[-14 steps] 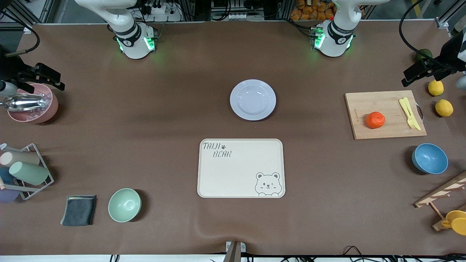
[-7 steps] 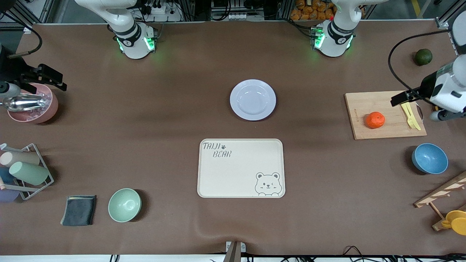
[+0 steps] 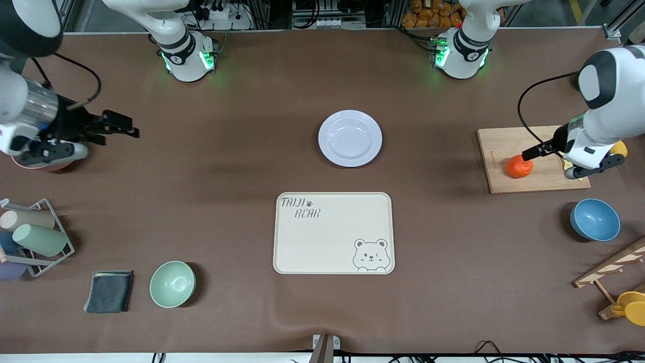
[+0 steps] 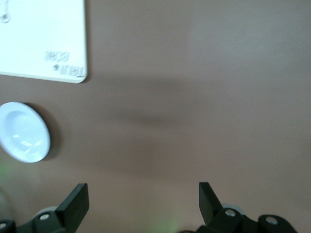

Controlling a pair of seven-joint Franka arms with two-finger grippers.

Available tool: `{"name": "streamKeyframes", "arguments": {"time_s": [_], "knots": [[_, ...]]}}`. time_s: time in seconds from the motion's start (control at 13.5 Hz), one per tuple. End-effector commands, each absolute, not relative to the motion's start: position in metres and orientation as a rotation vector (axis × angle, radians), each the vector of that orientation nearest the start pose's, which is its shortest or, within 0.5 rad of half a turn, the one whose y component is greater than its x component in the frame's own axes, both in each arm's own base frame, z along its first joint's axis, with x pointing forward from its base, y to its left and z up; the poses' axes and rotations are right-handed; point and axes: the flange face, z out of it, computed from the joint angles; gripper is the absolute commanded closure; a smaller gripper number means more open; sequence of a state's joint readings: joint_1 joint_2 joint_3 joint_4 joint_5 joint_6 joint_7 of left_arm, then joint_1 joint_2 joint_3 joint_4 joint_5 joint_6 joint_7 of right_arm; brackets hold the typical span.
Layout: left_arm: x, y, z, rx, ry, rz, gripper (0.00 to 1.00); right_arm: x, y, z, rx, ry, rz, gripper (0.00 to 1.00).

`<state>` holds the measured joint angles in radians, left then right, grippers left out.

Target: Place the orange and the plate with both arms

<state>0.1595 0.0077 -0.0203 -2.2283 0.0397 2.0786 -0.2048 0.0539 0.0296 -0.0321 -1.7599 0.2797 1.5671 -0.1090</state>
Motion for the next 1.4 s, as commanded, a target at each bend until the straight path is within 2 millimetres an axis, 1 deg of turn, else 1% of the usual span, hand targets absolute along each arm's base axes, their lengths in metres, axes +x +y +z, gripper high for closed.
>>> {"name": "streamKeyframes", "arguments": {"time_s": [0.0,0.07,0.15,0.37,0.44,0.59,0.81,0.96,1.03,1.11,1.18,1.33], "knots": [[0.504,0.092,0.318,-3.035,-0.449,0.269,0.0,0.557,0.081,0.487,-2.734,-0.174,0.38,0.0],[0.504,0.103,0.305,-3.04,-0.426,0.276,0.0,0.561,0.099,0.473,-2.721,-0.196,0.397,0.0],[0.506,0.105,0.292,-3.049,-0.398,0.289,0.0,0.562,0.108,0.46,-2.719,-0.207,0.422,0.0],[0.509,0.105,0.27,-3.053,-0.389,0.308,0.0,0.546,0.112,0.42,-2.666,-0.16,0.506,0.0],[0.508,0.104,0.26,-3.052,-0.384,0.332,0.0,0.54,0.11,0.411,-2.639,-0.133,0.526,0.0],[0.508,0.104,0.249,-3.05,-0.383,0.351,0.0,0.534,0.112,0.405,-2.587,-0.1,0.541,0.0],[0.509,0.105,0.238,-3.051,-0.384,0.365,0.0,0.522,0.118,0.384,-2.447,-0.061,0.562,0.0],[0.509,0.104,0.236,-3.049,-0.377,0.37,0.0,0.52,0.116,0.378,-2.437,-0.078,0.555,0.0],[0.508,0.106,0.234,-3.029,-0.338,0.375,0.0,0.515,0.113,0.371,-2.416,-0.08,0.565,0.0],[0.509,0.109,0.235,-3.012,-0.307,0.369,0.0,0.512,0.115,0.366,-2.376,-0.08,0.565,0.0],[0.509,0.11,0.231,-3.01,-0.307,0.378,0.0,0.508,0.115,0.359,-2.339,-0.074,0.567,0.0],[0.509,0.109,0.227,-3.011,-0.304,0.388,0.0,0.507,0.116,0.354,-2.324,-0.074,0.559,0.0]]}}
